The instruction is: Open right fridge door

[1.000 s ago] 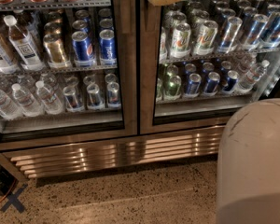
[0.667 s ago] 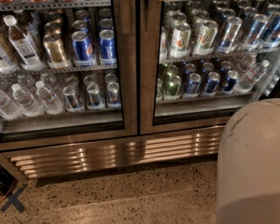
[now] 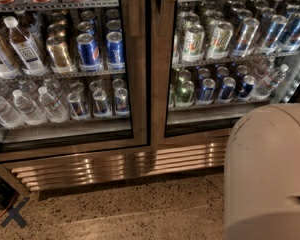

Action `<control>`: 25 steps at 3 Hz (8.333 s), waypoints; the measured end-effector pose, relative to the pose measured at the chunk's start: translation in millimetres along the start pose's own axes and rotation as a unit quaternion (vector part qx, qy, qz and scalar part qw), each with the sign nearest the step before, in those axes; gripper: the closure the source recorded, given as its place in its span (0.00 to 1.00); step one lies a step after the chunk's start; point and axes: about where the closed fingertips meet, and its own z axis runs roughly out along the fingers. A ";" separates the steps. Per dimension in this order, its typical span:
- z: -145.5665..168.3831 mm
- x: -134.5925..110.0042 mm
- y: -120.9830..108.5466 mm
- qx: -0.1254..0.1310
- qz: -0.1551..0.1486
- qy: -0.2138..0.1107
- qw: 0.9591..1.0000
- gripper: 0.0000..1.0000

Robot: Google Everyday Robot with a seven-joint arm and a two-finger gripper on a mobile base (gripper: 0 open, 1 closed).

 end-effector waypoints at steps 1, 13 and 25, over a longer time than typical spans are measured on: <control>-5.1 -0.7 -0.3 0.000 0.000 0.000 1.000 1.00; -13.5 -17.1 -2.6 0.041 0.043 0.028 0.998 1.00; -21.9 -33.2 26.3 0.069 0.082 0.068 0.992 1.00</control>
Offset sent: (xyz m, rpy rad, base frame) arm -0.0431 0.0366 0.0390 0.0255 -0.0503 -0.0028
